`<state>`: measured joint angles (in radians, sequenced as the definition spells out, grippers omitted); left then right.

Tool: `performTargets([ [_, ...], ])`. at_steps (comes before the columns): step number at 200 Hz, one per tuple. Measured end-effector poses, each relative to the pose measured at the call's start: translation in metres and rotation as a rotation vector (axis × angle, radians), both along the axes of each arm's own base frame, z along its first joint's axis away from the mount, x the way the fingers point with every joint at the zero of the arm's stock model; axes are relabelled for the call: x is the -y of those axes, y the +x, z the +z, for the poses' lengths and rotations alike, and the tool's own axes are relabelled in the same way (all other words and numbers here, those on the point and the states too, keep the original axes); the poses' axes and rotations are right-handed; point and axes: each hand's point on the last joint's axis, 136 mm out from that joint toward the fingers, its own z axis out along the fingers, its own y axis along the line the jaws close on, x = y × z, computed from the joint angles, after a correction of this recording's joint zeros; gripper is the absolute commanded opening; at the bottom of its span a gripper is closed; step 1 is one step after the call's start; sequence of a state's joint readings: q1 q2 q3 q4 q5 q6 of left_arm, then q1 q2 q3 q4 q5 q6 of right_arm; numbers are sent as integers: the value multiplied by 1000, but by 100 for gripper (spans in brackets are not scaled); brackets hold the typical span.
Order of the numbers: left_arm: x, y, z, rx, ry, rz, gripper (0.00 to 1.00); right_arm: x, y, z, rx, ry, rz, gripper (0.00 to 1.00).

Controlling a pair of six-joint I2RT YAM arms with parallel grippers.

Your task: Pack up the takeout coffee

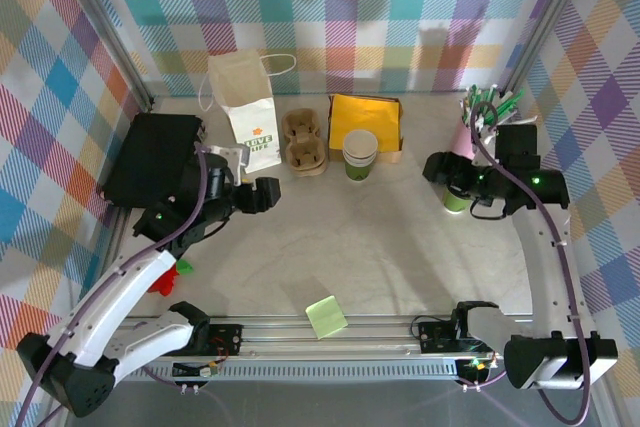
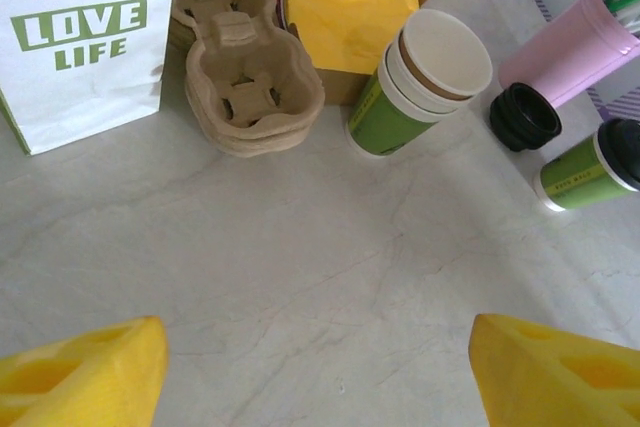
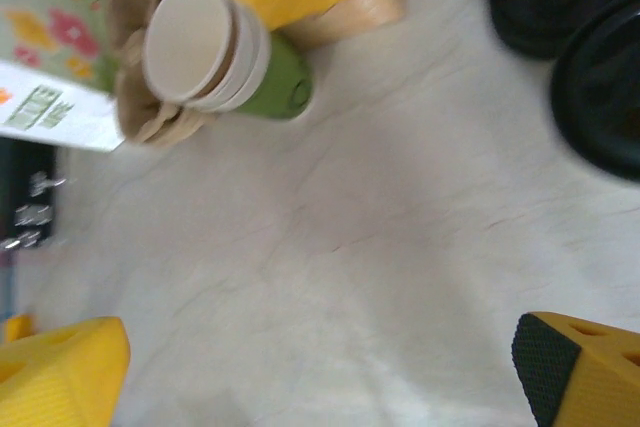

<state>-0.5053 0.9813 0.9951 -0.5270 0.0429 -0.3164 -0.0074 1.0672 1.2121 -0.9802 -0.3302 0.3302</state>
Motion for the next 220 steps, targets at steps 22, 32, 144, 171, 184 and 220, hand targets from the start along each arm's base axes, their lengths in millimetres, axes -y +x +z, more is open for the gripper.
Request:
performTargets([
  [22, 8, 16, -15, -51, -17, 32, 70, -23, -16, -13, -33, 151, 50, 99],
  [32, 12, 25, -23, -75, -25, 56, 68, -31, -22, -17, -42, 200, 66, 99],
  [144, 30, 123, -110, -193, 6, 351, 55, -71, -29, -27, -10, 238, 192, 99],
  [171, 39, 145, -114, -180, 20, 373, 54, -70, -27, -31, -13, 220, 191, 99],
  [184, 42, 154, -117, -175, 31, 384, 53, -69, -26, -33, -14, 211, 191, 99],
  [220, 46, 172, -130, -170, 75, 419, 53, -68, -25, -34, -11, 198, 191, 99],
])
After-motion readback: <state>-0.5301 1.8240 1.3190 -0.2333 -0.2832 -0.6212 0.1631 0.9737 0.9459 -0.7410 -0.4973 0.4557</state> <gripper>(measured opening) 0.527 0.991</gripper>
